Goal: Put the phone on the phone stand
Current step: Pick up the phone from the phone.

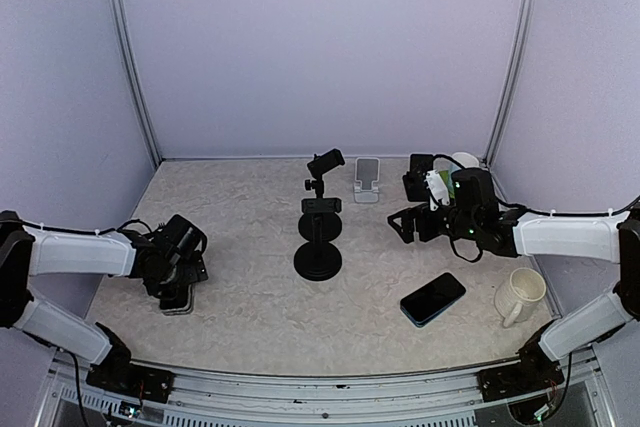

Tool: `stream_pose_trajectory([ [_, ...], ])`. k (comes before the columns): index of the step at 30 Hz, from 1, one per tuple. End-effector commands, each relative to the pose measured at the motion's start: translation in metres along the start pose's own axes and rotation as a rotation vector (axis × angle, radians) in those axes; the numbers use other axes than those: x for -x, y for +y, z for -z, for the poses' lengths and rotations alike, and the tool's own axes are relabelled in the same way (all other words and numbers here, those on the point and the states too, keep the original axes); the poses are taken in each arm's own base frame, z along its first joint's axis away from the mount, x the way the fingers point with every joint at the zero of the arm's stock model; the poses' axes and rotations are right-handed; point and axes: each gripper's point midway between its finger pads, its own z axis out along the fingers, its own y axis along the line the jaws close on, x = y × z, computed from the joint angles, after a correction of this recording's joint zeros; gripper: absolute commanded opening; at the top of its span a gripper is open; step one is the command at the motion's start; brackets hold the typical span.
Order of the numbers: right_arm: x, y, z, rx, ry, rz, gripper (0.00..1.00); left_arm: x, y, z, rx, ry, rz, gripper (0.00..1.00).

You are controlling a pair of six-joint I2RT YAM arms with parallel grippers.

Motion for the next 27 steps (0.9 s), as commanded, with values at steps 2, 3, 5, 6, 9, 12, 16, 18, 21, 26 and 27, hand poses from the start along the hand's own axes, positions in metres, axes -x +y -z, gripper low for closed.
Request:
stream_pose_trajectory([
  [2,0.003,0.006,0.005,0.020,-0.026,-0.004,1.00,0.004,-0.006,-0.002,-0.035,-0.014,-0.005,0.99],
  [3,0.004,0.005,0.005,0.019,-0.027,-0.003,1.00,0.006,-0.006,-0.001,-0.042,-0.018,-0.003,0.99],
  [5,0.004,0.006,0.005,0.019,-0.029,-0.004,1.00,0.008,-0.005,0.003,-0.049,-0.029,0.005,0.99],
  [6,0.003,0.005,0.005,0.019,-0.028,-0.003,1.00,0.010,-0.005,0.005,-0.049,-0.034,0.010,0.99],
  [9,0.002,0.006,0.004,0.024,-0.023,-0.007,1.00,0.011,0.001,0.008,-0.040,-0.042,0.017,0.99],
  [12,0.001,0.006,0.003,0.025,-0.019,-0.007,1.00,0.011,0.007,0.009,-0.034,-0.048,0.026,0.99],
  [16,0.001,0.007,0.003,0.028,-0.021,-0.006,1.00,0.008,0.011,0.006,-0.029,-0.034,0.028,0.99],
  [18,0.001,0.007,0.003,0.029,-0.021,-0.007,1.00,0.007,0.012,0.003,-0.022,-0.025,0.025,0.99],
  [21,0.000,0.007,0.003,0.031,-0.020,-0.008,1.00,0.005,0.011,0.000,-0.017,-0.009,0.014,0.99],
  [26,0.000,0.008,0.002,0.034,-0.019,-0.007,1.00,0.000,0.008,-0.006,-0.018,0.013,0.003,0.99],
  [27,0.000,0.008,0.002,0.034,-0.018,-0.007,1.00,-0.001,0.007,-0.007,-0.018,0.018,0.003,0.99],
])
